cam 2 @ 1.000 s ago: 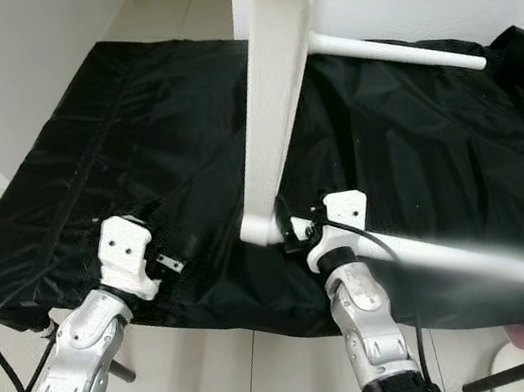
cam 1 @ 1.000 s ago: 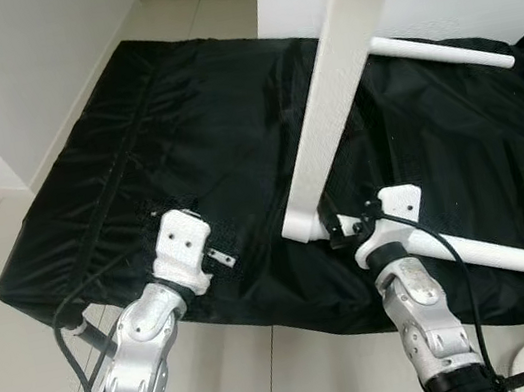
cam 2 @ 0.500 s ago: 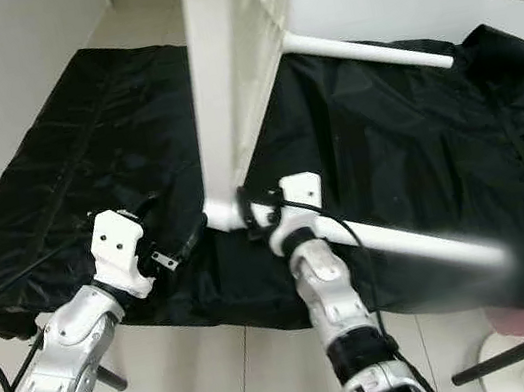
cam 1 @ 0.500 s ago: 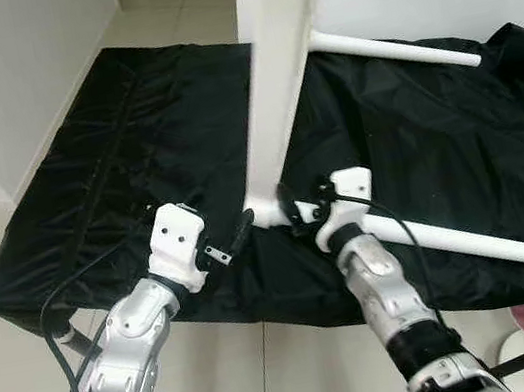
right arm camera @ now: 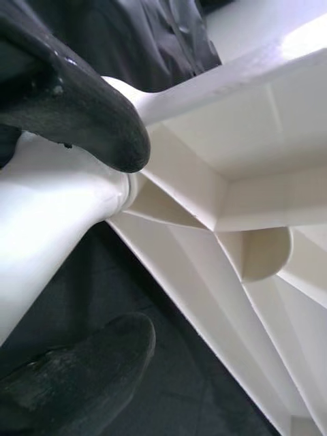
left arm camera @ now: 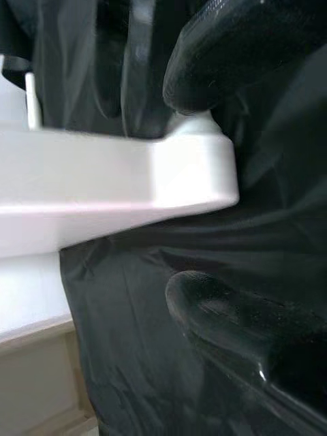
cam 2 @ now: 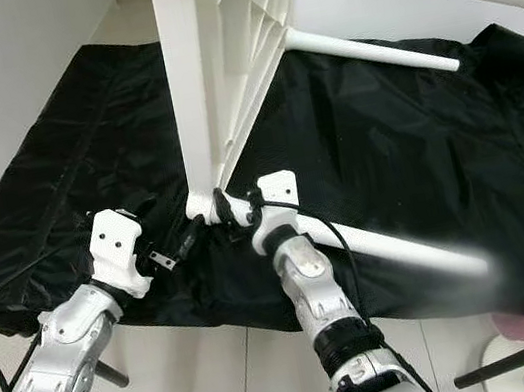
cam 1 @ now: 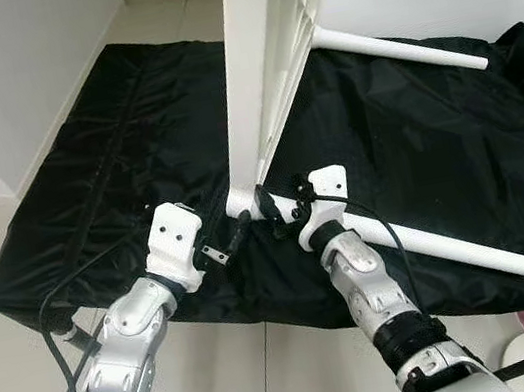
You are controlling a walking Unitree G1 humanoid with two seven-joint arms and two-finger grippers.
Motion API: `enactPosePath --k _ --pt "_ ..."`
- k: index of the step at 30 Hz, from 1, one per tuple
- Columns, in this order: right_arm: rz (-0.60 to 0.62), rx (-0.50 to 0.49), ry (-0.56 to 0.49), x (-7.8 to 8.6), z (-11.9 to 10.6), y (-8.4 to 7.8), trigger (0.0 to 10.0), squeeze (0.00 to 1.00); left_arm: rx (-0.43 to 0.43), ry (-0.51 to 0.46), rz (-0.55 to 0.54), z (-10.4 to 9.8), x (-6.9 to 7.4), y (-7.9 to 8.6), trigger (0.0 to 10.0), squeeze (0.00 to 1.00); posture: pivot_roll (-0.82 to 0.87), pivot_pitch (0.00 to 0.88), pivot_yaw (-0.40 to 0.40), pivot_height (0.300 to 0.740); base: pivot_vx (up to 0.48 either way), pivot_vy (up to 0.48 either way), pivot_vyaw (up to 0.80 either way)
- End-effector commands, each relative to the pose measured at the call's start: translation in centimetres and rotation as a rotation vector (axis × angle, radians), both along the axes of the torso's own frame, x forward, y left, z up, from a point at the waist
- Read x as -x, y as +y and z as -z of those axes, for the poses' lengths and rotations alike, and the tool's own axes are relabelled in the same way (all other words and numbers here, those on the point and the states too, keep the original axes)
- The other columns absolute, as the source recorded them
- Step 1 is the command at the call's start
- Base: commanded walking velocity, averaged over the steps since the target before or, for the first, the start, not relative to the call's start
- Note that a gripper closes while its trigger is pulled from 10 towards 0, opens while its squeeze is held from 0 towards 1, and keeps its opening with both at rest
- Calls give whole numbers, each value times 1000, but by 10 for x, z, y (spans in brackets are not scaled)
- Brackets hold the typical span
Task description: Building children table
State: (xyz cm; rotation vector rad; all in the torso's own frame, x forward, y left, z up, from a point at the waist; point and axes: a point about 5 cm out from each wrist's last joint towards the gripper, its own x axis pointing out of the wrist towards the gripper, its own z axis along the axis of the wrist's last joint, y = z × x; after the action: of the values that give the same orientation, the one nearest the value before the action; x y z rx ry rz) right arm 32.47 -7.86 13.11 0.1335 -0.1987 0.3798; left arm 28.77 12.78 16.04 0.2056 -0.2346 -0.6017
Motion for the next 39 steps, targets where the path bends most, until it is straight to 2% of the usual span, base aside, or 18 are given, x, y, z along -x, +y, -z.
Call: enactPosePath --k 1,4,5,6,10,11,15,16,17,20,21,22,23,25,28,31,34,39 --pt "10 33 30 8 11 -9 10000 0 -45 30 93 4 2 -6 10000 0 128 136 -68 740 0 0 0" --pt "24 34 18 10 10 -13 10000 0 -47 33 89 5 1 -5 10000 0 116 138 -66 740 0 0 0" --pt "56 17 -10 11 6 -20 10000 0 -48 37 91 5 1 -5 10000 0 112 137 -65 740 0 0 0" --pt "82 -9 -30 13 1 -25 10000 0 -48 40 89 5 -1 -5 10000 1000 109 137 -64 740 0 0 0" --pt "115 -37 -76 16 -10 -34 10000 0 -22 55 91 4 -2 -7 10000 1000 108 137 -64 740 0 0 0" --pt "145 -51 -122 19 -24 -43 10000 0 -3 58 87 1 -3 -8 10000 1000 103 135 -66 740 0 0 0" --pt "195 -44 -162 21 -35 -54 10000 0 -18 57 47 -2 -7 -9 10000 1000 104 133 -69 740 0 0 0" --pt "213 -36 -177 23 -40 -60 10000 0 -6 53 26 -7 -10 -10 10000 855 103 133 -71 740 0 0 0" --pt "230 -27 -186 24 -43 -66 10000 0 19 50 15 -12 -12 -10 10000 0 103 133 -71 740 0 0 0" --pt "245 -22 -190 25 -45 -72 10000 0 61 49 18 -19 -13 -11 10000 0 101 133 -73 740 0 0 0" --pt "269 -8 -187 23 -45 -82 10000 0 111 46 25 -29 -15 -11 10000 0 96 133 -72 740 0 0 0" --pt "269 -8 -187 23 -45 -82 10000 0 111 46 25 -29 -15 -11 10000 0 96 133 -72 740 0 0 0" --pt "289 13 -185 22 -44 -91 10000 0 143 39 24 -37 -16 -12 10000 0 96 132 -72 740 0 0 0" --pt "289 13 -185 22 -44 -91 10000 0 143 39 24 -37 -16 -12 10000 0 96 132 -72 740 0 0 0" --pt "320 41 -181 20 -45 -104 10000 0 179 18 29 -50 -19 -13 10000 0 94 129 -74 740 0 0 0" --pt "336 59 -173 20 -43 -110 10000 0 183 8 38 -55 -19 -14 10000 0 94 127 -75 740 0 0 0" --pt "423 104 -133 20 -34 -125 10000 0 173 2 71 -62 -17 -20 10000 0 87 124 -73 740 0 0 0" --pt "469 119 -116 20 -32 -130 10000 0 158 5 84 -62 -16 -24 10000 0 84 123 -72 740 0 0 0"
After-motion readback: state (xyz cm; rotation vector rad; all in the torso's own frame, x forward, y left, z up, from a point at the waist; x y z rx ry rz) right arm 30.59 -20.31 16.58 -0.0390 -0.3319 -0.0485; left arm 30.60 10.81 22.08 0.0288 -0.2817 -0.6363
